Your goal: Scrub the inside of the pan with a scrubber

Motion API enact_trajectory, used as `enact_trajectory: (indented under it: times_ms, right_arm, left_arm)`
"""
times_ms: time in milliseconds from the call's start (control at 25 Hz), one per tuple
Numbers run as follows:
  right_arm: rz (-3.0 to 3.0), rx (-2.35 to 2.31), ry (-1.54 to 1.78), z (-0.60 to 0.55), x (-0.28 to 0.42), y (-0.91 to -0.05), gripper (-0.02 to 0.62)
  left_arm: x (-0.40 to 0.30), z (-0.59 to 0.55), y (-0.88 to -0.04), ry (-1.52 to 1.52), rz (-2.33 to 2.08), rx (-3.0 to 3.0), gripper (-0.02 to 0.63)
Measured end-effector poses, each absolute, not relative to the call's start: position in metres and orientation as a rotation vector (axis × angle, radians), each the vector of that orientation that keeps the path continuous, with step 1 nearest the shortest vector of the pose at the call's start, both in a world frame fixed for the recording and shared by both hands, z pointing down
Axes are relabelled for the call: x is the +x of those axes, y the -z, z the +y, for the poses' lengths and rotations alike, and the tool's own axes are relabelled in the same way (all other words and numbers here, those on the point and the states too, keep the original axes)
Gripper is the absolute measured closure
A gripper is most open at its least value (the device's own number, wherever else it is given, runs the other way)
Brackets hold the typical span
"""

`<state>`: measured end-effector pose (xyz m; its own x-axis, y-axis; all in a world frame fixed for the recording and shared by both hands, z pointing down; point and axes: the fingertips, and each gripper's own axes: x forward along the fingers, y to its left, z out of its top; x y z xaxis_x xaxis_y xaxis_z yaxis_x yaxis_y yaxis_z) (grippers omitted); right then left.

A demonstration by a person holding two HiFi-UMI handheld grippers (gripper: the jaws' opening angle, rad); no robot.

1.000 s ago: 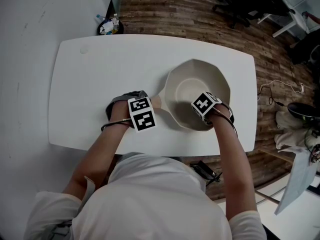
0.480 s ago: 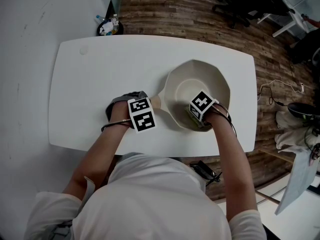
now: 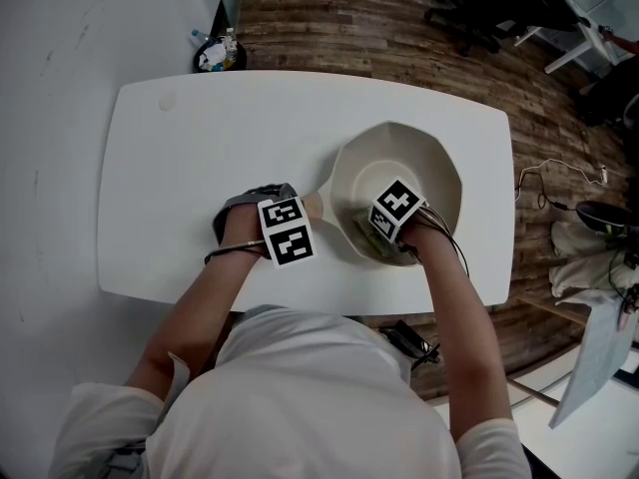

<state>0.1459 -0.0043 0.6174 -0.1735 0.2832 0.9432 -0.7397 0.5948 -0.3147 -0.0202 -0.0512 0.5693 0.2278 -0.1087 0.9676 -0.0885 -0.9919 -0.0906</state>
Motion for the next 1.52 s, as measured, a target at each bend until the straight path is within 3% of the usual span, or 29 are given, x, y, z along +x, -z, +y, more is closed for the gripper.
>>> enact_trajectory:
  times_ms: [840,1520]
  right_arm:
    - [-2.035,0.538,-1.222,-0.057,0.082,-0.597,0.569]
    - [-2.188,0.711,-1.000,-0.106,0.075,-0.584,0.569]
  left_arm:
    - [-0.015,-0.050,-0.569,1.928,0.136,-2.418,0.502]
    - [-0.012,-0.049,-0.568,1.914,0.077,-2.404,0.495]
